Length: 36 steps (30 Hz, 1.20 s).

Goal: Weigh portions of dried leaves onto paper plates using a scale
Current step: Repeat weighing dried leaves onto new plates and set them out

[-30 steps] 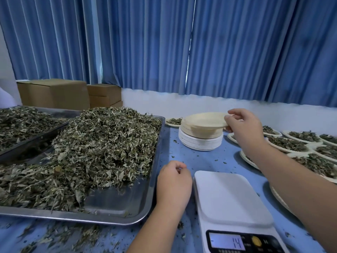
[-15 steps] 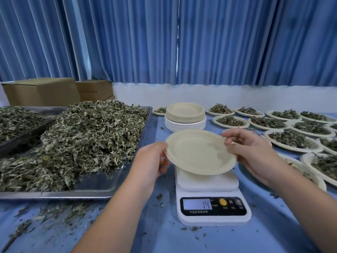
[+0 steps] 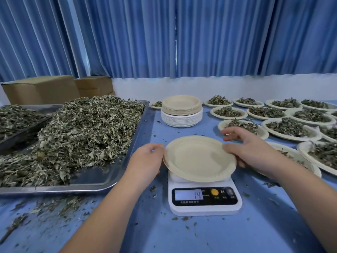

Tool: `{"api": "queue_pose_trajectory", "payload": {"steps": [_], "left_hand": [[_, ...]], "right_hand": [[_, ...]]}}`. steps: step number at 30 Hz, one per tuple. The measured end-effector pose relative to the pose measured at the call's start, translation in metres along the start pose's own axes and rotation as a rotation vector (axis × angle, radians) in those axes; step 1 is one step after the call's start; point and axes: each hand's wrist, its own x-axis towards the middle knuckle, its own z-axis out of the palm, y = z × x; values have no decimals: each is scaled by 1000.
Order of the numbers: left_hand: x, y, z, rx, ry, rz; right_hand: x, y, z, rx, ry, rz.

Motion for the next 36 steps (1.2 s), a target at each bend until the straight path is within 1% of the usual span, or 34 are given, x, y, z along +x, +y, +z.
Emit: {"api": "queue_pose_trajectory", "payload": {"steps": [3, 9, 14, 22, 28, 30, 32, 34, 36], "left_hand": [[0, -2, -1, 36, 24, -21], [2, -5, 1, 35, 52, -35], [2, -5, 2, 23, 69, -38], [0, -4, 3, -11, 109, -12], [-6, 9, -1, 11, 220, 84], [-8, 14, -8, 29, 287, 143], [-8, 16, -23, 37, 389, 176], [1, 16, -43, 9, 460, 141], [19, 16, -63, 25, 471, 103]], "right_hand": [[4, 2, -2, 64, 84, 11], [5, 3, -4, -98, 245, -54], [2, -1, -2, -166, 254, -87], [-1, -4, 0, -189, 253, -117], [-2, -6, 3, -209, 283, -150], [-2, -7, 2, -223, 294, -155], [-3, -8, 3, -234, 291, -166], [-3, -7, 2, -245, 296, -167], [-2, -7, 2, -279, 299, -160]]}}
